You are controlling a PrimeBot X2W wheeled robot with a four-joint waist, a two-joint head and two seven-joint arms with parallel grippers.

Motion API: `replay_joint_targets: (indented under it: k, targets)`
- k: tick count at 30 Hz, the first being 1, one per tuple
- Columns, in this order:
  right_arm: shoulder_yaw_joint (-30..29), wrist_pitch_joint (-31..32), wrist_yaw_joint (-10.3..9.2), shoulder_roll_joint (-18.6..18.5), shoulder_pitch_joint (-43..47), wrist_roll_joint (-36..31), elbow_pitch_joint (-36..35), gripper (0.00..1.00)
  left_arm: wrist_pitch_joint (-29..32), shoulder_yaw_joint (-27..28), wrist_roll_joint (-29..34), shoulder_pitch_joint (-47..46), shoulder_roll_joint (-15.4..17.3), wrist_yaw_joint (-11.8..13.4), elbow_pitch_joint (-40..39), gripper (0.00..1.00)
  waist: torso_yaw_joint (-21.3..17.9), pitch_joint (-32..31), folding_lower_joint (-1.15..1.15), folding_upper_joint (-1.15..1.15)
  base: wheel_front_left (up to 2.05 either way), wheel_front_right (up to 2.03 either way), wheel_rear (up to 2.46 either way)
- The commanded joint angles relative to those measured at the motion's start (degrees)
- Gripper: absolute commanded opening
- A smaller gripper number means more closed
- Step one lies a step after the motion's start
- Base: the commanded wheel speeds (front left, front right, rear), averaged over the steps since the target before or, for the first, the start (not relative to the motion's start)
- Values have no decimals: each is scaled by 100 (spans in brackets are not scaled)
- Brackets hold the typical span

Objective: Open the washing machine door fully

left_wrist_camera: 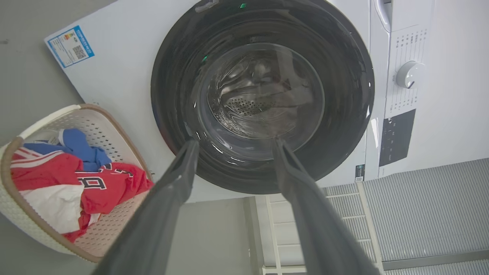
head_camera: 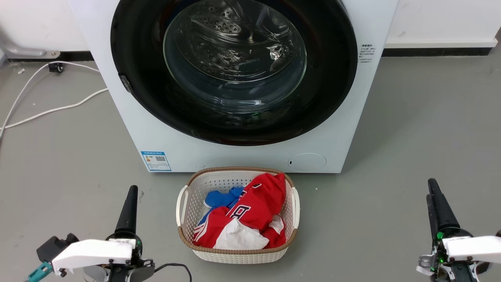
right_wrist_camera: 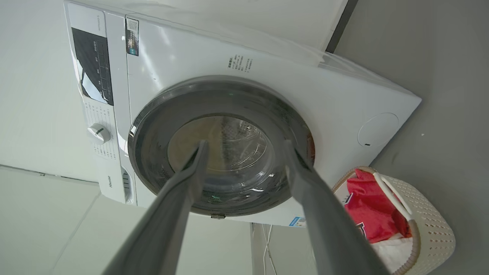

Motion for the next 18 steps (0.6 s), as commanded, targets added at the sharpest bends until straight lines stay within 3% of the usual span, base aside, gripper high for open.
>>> replay_joint_targets:
  k: [1,18]
  targets:
    - [14,-68,7,-15,-48,-281,-197,100,-57,-35,253,-51,18,49,-180,100,0,4,0,0,0,0,0]
    - [289,-443,9,-10,185,-2860,-864,100,-437,-547,2592,73,107,628,-575,100,10,28,0,0,0,0,0]
